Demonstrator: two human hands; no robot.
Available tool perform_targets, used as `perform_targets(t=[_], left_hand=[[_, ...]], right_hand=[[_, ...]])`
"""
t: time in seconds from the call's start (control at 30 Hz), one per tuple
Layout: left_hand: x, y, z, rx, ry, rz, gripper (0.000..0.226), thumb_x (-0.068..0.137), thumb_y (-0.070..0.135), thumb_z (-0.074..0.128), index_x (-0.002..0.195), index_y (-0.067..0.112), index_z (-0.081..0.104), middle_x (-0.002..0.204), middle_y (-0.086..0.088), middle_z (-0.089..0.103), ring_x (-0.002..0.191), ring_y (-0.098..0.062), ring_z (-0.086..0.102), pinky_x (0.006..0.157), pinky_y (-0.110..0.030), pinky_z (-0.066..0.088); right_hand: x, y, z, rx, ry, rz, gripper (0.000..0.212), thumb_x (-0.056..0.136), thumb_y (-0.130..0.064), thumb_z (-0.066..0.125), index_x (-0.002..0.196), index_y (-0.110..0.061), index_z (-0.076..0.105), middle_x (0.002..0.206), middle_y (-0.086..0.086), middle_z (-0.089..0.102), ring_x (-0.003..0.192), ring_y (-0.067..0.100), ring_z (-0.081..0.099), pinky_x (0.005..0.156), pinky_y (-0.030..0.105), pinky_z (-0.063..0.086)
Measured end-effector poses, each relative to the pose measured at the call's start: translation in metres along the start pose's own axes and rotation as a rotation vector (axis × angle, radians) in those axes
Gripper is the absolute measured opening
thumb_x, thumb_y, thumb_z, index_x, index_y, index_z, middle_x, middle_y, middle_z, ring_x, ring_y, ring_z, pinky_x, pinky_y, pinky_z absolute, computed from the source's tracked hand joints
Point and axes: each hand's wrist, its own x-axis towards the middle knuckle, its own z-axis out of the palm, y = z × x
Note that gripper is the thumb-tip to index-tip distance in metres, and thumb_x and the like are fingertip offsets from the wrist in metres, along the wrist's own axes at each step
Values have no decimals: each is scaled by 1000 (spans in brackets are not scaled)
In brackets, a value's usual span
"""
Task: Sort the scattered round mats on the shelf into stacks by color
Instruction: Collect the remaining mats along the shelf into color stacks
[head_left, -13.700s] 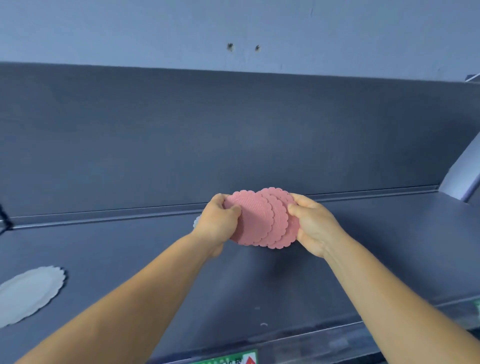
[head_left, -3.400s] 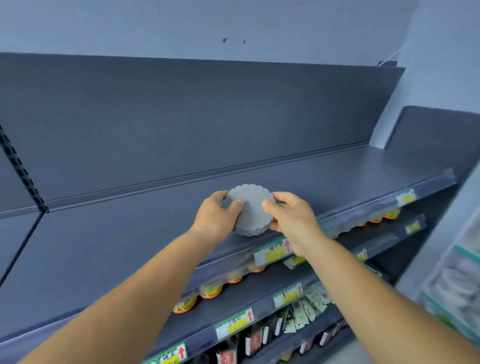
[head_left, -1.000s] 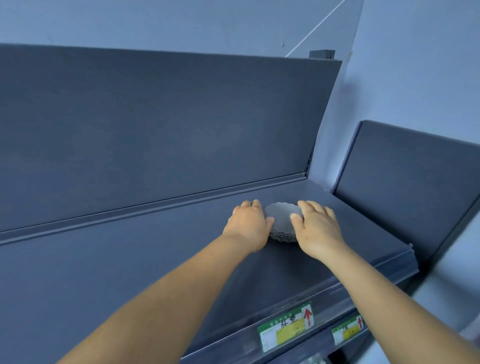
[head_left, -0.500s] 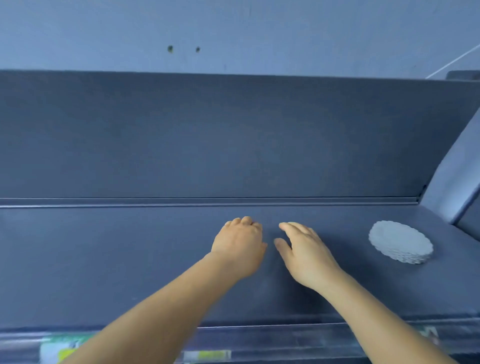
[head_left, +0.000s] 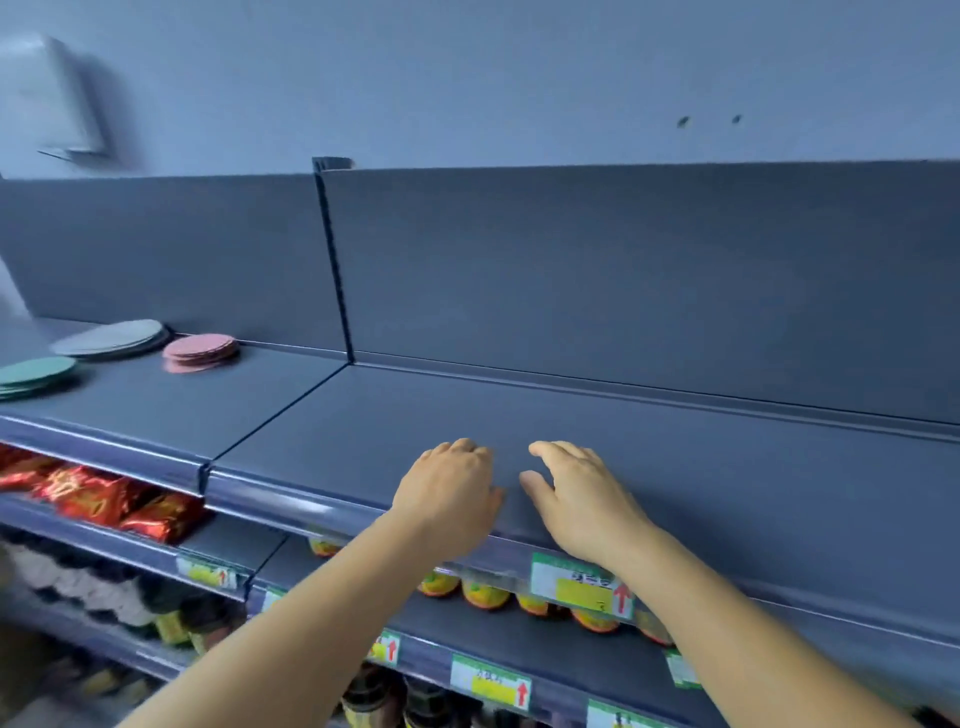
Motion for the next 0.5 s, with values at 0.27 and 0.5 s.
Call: perform_targets(t=[0.27,0.5], left_hand=[[-51,-131,-28,-35,70,-190,43,97,36,43,130,11,50,134,-5,51,122,-24,49,99,-34,40],[-74,-235,-42,-68,136,-375,41,97,36,43,132,15,49,132,-4,53,121,-23,50,93,-35,45]], right_hand=[[40,-125,55,25,-63,-131,47,100,-36,36,142,-16,37,149,-1,40,137,21,33,110,32,28],[90,-213,100,45,-159,-254,46,100,-34,35,143,-17,36,149,0,39,138,20,31,111,35,29]])
